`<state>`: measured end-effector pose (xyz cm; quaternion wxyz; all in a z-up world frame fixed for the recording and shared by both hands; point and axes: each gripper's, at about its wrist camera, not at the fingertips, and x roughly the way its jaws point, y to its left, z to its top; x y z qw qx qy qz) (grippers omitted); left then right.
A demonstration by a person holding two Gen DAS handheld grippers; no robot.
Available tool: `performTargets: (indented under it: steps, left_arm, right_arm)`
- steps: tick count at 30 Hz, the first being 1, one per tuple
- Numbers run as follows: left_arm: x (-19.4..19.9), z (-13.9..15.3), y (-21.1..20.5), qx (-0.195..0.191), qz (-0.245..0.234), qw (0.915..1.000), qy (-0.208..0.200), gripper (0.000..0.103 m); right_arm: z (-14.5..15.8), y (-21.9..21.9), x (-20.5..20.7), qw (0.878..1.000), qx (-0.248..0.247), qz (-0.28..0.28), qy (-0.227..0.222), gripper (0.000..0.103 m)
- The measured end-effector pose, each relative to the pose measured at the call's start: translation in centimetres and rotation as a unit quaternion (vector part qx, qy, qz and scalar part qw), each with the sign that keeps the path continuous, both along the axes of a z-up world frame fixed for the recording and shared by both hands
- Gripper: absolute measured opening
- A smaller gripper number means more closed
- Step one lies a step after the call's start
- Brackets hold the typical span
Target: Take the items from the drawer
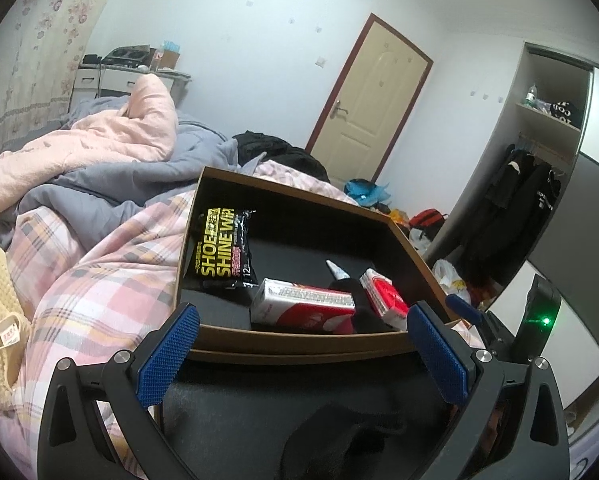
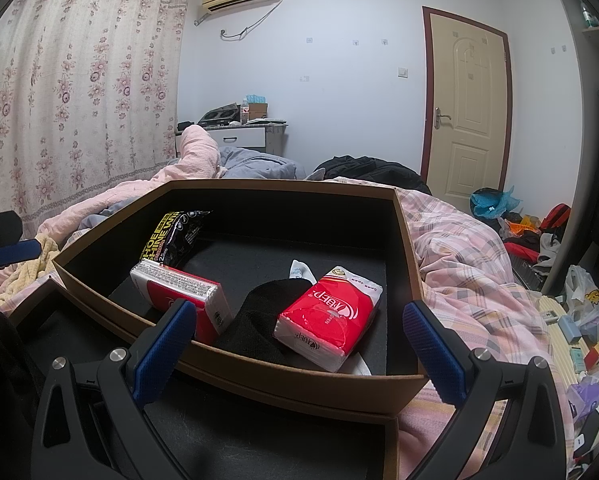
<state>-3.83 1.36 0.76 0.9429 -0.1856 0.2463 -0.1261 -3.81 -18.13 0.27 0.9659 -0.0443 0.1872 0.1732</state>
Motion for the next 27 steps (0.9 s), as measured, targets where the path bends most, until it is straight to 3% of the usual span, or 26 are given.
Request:
performTargets:
  steps: [9,18,23,27]
  left_arm:
    - [0.4,-0.4,0.5,-0.017,0.003,0.9992,0.035,0.103]
    - [-0.1,-0.2,1.1,-0.033,0.012,0.9988,0.033,0.103]
    - [0.0,-0.4,1.8,-0.047,0.021,0.9979,0.039,0.103]
    - [0.2,-0.6,2.1,-0.055,0.028,0.9971,0.045,0.103]
  right_arm:
    - [0.6,-0.1,0.2,1.000,0.008,0.016,0.015,0.102]
    - [2.8,1.3,1.5,0.996,-0.056,0.051,0.046,0.102]
    - [5.0,1.3,3.8,0.994,-0.026,0.077,0.075,0.102]
    - [5.8,2.7,7.5,0.987,-0.004,0.083,0.135,0.102]
